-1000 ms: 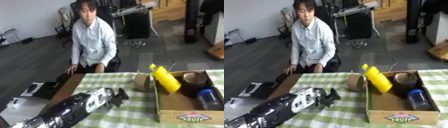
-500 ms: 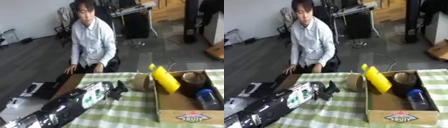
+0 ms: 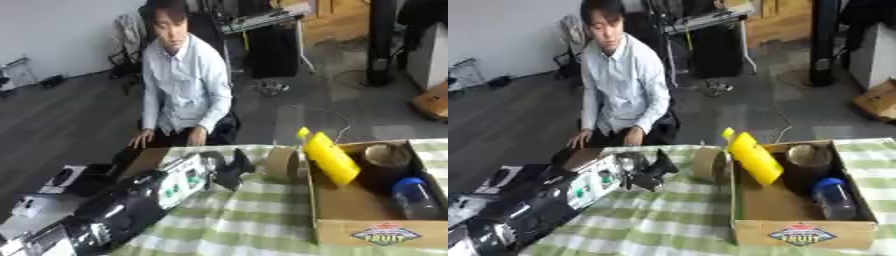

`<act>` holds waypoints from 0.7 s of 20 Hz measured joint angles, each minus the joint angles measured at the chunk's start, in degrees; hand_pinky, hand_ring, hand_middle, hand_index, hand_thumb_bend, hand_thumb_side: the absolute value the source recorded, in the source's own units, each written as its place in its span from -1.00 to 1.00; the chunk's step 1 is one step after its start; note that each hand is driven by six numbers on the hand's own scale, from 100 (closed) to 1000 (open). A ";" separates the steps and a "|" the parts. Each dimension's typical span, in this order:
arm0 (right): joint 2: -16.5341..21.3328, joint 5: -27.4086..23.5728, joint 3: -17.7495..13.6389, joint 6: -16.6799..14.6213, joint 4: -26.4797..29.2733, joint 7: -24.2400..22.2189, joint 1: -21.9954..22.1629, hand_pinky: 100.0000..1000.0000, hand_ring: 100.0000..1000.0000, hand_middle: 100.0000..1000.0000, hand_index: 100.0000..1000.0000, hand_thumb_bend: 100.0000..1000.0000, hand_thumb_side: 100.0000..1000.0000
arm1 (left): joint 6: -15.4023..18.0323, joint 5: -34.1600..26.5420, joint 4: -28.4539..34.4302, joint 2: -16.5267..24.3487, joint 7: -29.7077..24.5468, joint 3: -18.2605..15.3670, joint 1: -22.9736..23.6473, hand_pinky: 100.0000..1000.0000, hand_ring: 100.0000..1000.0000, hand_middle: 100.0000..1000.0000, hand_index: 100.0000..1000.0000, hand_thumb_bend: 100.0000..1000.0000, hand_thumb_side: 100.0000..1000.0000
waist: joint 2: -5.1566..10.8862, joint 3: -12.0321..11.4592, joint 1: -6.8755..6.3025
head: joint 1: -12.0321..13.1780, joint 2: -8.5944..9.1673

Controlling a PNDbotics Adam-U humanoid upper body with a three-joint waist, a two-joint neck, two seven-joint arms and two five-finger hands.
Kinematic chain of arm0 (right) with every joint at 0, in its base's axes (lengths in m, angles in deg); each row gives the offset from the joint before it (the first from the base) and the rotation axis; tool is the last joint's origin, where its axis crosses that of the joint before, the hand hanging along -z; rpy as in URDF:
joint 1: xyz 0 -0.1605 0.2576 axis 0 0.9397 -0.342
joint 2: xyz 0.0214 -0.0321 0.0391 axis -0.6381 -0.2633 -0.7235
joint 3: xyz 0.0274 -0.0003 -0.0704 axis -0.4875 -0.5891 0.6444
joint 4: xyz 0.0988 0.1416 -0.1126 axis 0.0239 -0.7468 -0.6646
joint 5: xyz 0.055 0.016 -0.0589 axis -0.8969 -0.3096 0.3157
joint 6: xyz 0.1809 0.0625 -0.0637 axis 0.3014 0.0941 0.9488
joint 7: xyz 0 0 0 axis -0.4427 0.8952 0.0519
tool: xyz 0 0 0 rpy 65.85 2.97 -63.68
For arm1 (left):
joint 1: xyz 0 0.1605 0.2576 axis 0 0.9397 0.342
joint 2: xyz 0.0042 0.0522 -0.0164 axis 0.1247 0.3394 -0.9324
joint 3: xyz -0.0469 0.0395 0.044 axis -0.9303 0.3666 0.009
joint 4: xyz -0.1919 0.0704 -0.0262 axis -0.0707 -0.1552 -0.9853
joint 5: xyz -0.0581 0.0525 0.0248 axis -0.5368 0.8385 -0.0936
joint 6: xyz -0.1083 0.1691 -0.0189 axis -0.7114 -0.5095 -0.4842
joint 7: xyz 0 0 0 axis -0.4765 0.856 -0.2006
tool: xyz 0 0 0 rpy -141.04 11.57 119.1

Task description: Pick up objects on the table and place them in the box.

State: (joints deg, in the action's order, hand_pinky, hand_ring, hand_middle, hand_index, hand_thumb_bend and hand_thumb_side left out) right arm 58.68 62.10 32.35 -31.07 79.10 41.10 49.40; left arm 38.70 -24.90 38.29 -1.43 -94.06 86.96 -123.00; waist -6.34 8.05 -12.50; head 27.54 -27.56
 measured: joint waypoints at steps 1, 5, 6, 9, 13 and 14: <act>0.00 0.00 -0.03 0.01 0.00 0.01 0.00 0.76 0.94 0.59 0.67 -1.00 1.00 | 0.02 0.26 0.47 0.16 -0.02 -0.20 -0.16 0.08 -0.20 -0.61 -0.07 -1.00 0.04 | 0.00 -0.02 0.00 | -0.01 0.00; 0.00 0.01 -0.05 0.12 0.00 0.12 0.02 0.76 0.94 0.59 0.67 -1.00 1.00 | 0.36 1.44 2.29 0.22 -0.36 -1.04 -1.08 0.06 -0.22 -0.62 -0.07 -1.00 0.02 | 0.03 -0.17 0.00 | -0.58 0.00; 0.00 0.01 -0.06 0.15 0.00 0.15 0.03 0.76 0.94 0.59 0.67 -1.00 1.00 | 0.50 1.75 2.75 0.22 -0.50 -1.21 -1.46 0.06 -0.22 -0.62 -0.07 -1.00 0.02 | 0.05 -0.21 0.01 | -0.93 0.00; 0.00 0.02 -0.07 0.22 0.00 0.22 0.05 0.76 0.94 0.59 0.66 -1.00 1.00 | 0.92 2.98 4.15 0.23 -0.92 -1.91 -2.71 0.05 -0.24 -0.63 -0.08 -1.00 0.00 | 0.11 -0.33 0.03 | -1.81 0.00; 0.00 0.02 -0.08 0.23 0.00 0.23 0.08 0.76 0.93 0.59 0.66 -1.00 1.00 | 1.75 4.87 6.05 0.23 -1.75 -2.56 -4.15 0.04 -0.24 -0.63 -0.09 -1.00 -0.01 | 0.18 -0.38 0.03 | -2.22 0.01; 0.00 0.02 -0.08 0.23 0.00 0.23 0.12 0.76 0.93 0.59 0.66 -1.00 1.00 | 2.00 5.30 6.42 0.23 -2.00 -2.72 -4.48 0.04 -0.24 -0.63 -0.09 -1.00 -0.01 | 0.20 -0.38 0.03 | -2.24 0.01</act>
State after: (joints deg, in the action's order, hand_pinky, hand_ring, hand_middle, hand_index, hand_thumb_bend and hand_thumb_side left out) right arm 58.69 62.12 32.28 -30.84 79.10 41.33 49.52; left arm 40.69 -19.60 44.72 -1.20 -96.06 84.24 -127.48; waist -6.14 7.67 -12.47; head 25.30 -27.55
